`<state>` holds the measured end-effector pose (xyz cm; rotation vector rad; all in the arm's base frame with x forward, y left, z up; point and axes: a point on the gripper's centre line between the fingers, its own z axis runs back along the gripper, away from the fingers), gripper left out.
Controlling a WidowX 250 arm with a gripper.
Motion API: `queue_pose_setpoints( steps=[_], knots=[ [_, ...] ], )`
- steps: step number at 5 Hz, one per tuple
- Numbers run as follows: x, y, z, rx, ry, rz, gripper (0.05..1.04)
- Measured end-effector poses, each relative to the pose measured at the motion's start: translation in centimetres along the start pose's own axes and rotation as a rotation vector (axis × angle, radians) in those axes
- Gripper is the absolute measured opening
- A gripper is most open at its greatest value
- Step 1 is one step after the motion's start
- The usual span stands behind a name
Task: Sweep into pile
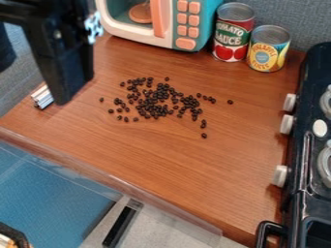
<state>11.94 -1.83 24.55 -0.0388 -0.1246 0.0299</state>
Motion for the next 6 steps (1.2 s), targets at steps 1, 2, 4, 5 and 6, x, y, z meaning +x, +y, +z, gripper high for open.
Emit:
queue_pose_setpoints(
  steps=[1, 2, 4, 5, 6],
  knots=[
    [0.0, -0.1, 0.0, -0.006, 0.001, -0.012, 1.001],
    [1.5, 3.0, -0.1, -0.044, -0.033, 0.019, 1.000],
    [5.9, 6.9, -3.6, -0.043, -0.039, 0.038, 1.000],
    [7.7, 8.8, -6.6, 0.017, -0.023, -0.002, 1.000],
    [9.8, 9.6, -10.7, 0.096, 0.009, -0.134, 1.000]
  ],
)
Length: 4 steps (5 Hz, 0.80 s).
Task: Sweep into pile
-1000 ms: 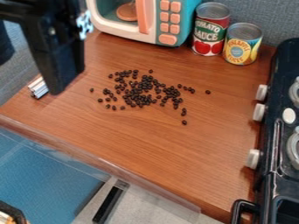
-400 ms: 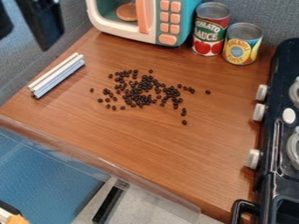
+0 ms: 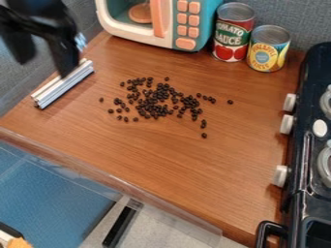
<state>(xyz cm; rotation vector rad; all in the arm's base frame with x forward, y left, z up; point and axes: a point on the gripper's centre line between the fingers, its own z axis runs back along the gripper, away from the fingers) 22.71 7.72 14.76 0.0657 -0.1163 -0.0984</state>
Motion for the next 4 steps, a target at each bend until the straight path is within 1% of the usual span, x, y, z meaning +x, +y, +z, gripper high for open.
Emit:
queue_pose_setpoints(
  steps=[1, 2, 3, 4],
  knots=[
    [1.9, 1.3, -3.0, 0.032, 0.006, -0.141, 1.000],
    [4.0, 4.0, -5.2, 0.021, 0.016, -0.160, 1.000],
    [5.6, 6.0, -6.7, 0.019, 0.019, -0.140, 1.000],
    [5.9, 8.6, -8.5, 0.031, 0.038, -0.157, 1.000]
  ],
)
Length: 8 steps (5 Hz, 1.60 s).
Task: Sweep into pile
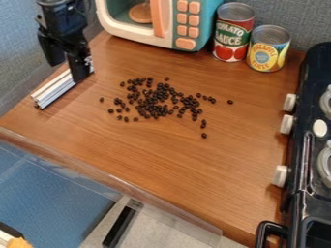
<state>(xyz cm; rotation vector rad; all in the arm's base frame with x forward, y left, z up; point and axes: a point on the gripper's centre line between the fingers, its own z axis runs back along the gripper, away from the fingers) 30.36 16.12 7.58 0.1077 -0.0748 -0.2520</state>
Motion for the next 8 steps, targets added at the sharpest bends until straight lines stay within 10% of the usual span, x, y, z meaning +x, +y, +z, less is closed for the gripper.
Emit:
queue_pose_setpoints(
  steps=[8],
  knots=[
    [0.9, 4.5, -6.6, 0.008, 0.059, -0.023, 0.970]
  ],
)
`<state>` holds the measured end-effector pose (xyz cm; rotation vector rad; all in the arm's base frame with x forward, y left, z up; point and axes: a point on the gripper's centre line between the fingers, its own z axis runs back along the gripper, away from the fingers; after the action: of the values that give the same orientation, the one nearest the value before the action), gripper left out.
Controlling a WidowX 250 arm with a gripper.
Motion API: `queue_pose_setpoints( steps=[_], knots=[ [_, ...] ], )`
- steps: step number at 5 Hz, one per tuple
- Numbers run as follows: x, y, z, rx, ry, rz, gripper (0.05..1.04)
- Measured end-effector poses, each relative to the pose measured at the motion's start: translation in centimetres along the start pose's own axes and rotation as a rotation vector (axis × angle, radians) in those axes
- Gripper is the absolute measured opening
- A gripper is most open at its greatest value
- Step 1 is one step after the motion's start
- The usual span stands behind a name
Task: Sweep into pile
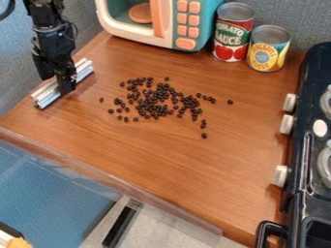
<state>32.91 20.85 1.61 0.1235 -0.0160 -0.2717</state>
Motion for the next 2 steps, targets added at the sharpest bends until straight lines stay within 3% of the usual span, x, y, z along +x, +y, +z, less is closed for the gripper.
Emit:
queue_pose_setpoints(
  steps=[2],
  knots=[
    [-0.14, 0.61, -0.79, 0.049, -0.010, 0.180, 0.405]
  ],
)
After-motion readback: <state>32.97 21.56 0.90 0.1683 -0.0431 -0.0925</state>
